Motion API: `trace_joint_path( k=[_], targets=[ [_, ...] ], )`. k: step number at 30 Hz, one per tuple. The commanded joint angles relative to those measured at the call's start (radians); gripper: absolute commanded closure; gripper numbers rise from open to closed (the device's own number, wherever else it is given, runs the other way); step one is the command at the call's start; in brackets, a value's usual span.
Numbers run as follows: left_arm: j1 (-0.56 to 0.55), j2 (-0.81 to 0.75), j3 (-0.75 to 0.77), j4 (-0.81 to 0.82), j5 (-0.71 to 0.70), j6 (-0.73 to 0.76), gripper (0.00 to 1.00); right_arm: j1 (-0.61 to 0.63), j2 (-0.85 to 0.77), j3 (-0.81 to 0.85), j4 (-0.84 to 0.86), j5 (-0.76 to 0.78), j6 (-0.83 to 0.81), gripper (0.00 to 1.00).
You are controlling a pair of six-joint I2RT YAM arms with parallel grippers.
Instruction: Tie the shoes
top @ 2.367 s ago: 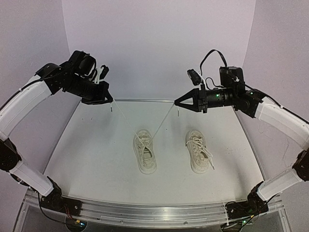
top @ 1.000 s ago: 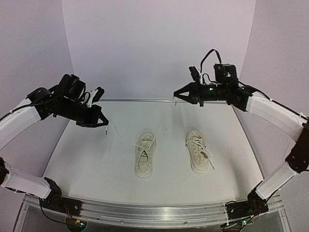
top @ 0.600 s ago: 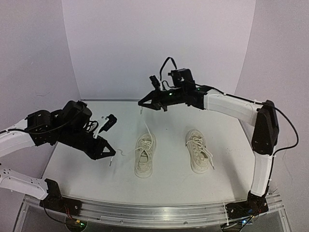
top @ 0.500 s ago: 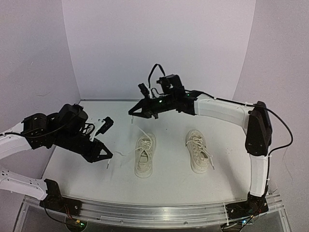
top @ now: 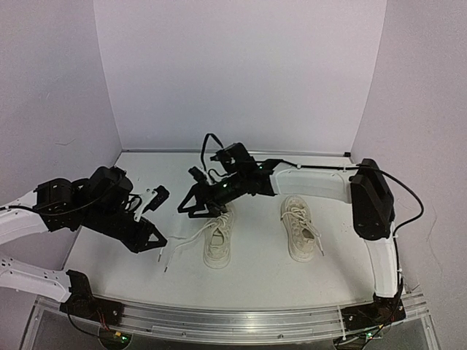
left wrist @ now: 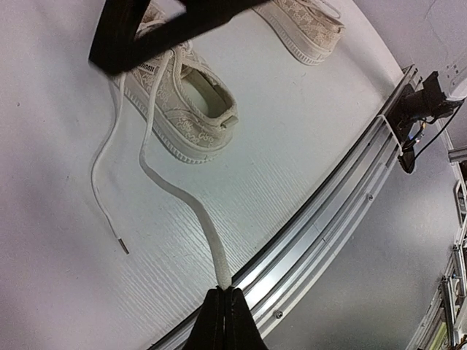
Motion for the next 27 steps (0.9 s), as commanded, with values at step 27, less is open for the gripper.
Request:
trace_joint_path(
  k=[27],
  targets=[
    [0.267, 0.534, 0.202, 0.522, -0.052, -0.475, 1.0, -0.158, -0.039, -0.075, -0.243, 0.12, -0.3, 0.63]
  ],
)
